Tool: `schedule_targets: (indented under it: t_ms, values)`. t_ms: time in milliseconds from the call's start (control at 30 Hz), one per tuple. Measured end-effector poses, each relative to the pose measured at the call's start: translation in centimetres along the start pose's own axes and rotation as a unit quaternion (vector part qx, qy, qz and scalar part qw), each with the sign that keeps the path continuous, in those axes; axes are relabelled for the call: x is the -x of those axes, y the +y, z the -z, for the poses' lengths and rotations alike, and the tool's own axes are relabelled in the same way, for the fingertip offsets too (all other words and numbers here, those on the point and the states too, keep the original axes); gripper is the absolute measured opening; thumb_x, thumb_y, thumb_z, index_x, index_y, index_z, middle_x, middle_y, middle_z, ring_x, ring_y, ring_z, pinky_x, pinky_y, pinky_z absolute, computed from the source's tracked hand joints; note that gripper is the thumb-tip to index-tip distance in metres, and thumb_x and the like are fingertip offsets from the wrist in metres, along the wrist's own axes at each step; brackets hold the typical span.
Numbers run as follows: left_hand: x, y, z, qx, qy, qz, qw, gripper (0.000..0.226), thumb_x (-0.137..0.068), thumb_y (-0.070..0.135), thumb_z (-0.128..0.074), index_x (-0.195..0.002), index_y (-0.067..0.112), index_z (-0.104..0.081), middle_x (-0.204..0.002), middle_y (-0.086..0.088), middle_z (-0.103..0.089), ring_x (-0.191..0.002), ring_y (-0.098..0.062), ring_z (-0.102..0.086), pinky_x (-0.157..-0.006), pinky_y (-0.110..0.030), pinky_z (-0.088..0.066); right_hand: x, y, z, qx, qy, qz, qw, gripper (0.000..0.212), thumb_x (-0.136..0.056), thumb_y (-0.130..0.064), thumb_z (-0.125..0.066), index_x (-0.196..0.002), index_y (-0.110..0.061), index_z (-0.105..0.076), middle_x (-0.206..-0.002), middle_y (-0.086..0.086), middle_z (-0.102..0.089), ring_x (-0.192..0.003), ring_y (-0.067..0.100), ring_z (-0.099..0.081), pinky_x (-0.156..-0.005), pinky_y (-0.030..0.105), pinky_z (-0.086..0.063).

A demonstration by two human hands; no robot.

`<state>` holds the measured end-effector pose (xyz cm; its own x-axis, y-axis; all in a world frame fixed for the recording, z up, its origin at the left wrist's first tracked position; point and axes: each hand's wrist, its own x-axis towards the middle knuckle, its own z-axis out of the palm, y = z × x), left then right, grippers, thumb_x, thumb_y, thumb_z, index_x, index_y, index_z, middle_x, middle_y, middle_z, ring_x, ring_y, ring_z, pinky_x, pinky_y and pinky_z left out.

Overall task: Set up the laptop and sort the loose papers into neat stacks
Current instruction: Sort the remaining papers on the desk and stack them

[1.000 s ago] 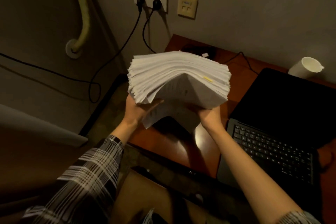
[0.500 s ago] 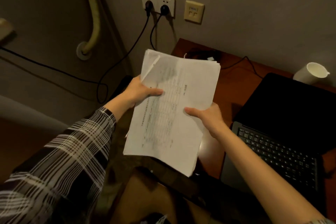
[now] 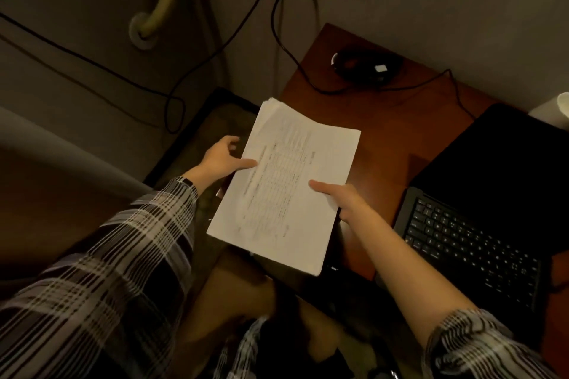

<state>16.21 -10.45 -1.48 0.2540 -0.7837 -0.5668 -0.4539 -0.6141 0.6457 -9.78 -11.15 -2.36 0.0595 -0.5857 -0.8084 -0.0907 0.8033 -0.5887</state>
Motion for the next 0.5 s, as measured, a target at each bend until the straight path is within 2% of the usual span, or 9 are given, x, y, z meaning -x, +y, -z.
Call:
schedule_targets:
  t_ms: [133,167,233,300,367,400,500]
  values:
    - [4.2,-3.3,-0.9,0.062,0.028,0.051,0.996,0.081,-0.079,0.038,-0.074,-0.145,0.016,-0.032,-0.140,-0.007,-0.044,-0.125,-0.024,-0.047,-0.097,-0.037,-0.044,0.4,0.5,-0.5,-0.046,0.015,0.012,0.999,0.044,-0.072,-0.010,-0.081,-0.112,-0.003,-0.063,-0.115,0.009,-0.067,-0.100,0.027,-0.066,-0.089,0.040,-0.053]
    - [5.4,-4.1,-1.5,0.094,0.047,0.067,0.992,0.080,-0.079,0.040,-0.073,-0.144,0.016,-0.034,-0.140,-0.006,-0.045,-0.124,-0.024,-0.048,-0.097,-0.038,-0.045,0.5,0.8,-0.6,-0.037,0.027,0.019,0.999,0.042,-0.074,-0.015,-0.080,-0.111,-0.005,-0.062,-0.116,0.008,-0.066,-0.102,0.027,-0.065,-0.092,0.041,-0.052]
    - [7.6,-5.3,-2.8,0.165,0.096,0.087,0.978,0.076,-0.079,0.039,-0.074,-0.141,0.015,-0.038,-0.140,-0.006,-0.046,-0.122,-0.023,-0.049,-0.096,-0.036,-0.045,0.8,1.2,-0.5,0.055,0.064,0.043,0.996,0.046,-0.073,-0.033,-0.080,-0.110,-0.012,-0.061,-0.119,0.004,-0.065,-0.105,0.025,-0.063,-0.095,0.041,-0.050]
    - [9.2,-6.3,-4.4,0.255,0.139,0.107,0.951,0.071,-0.080,0.034,-0.075,-0.138,0.013,-0.041,-0.136,-0.007,-0.049,-0.114,-0.022,-0.054,-0.087,-0.032,-0.049,1.3,1.4,0.2,0.132,0.075,0.050,0.987,0.061,-0.074,-0.050,-0.074,-0.119,-0.012,-0.057,-0.119,0.000,-0.061,-0.106,0.023,-0.058,-0.092,0.038,-0.049]
    - [10.1,-6.8,-5.9,0.332,0.160,0.140,0.919,0.069,-0.080,0.031,-0.075,-0.137,0.014,-0.041,-0.133,-0.008,-0.051,-0.108,-0.021,-0.057,-0.081,-0.030,-0.051,1.6,2.0,1.2,0.144,0.064,0.026,0.987,0.065,-0.082,-0.055,-0.063,-0.127,-0.011,-0.047,-0.115,-0.003,-0.050,-0.107,0.023,-0.051,-0.086,0.037,-0.046]
    - [10.2,-7.0,-6.4,0.363,0.166,0.160,0.903,0.070,-0.080,0.031,-0.075,-0.138,0.015,-0.040,-0.133,-0.008,-0.052,-0.108,-0.022,-0.057,-0.085,-0.033,-0.051,1.8,2.3,1.5,0.143,0.053,0.020,0.988,0.062,-0.086,-0.054,-0.059,-0.130,-0.013,-0.044,-0.115,-0.003,-0.047,-0.107,0.023,-0.049,-0.083,0.037,-0.045]
    - [10.0,-7.6,-7.2,0.429,0.159,0.214,0.863,0.076,-0.077,0.034,-0.077,-0.140,0.017,-0.037,-0.126,-0.010,-0.056,-0.108,-0.024,-0.058,-0.094,-0.041,-0.049,1.5,3.3,1.8,0.181,0.022,0.057,0.982,0.049,-0.091,-0.040,-0.058,-0.132,-0.016,-0.046,-0.128,-0.002,-0.056,-0.109,0.021,-0.054,-0.080,0.032,-0.048]
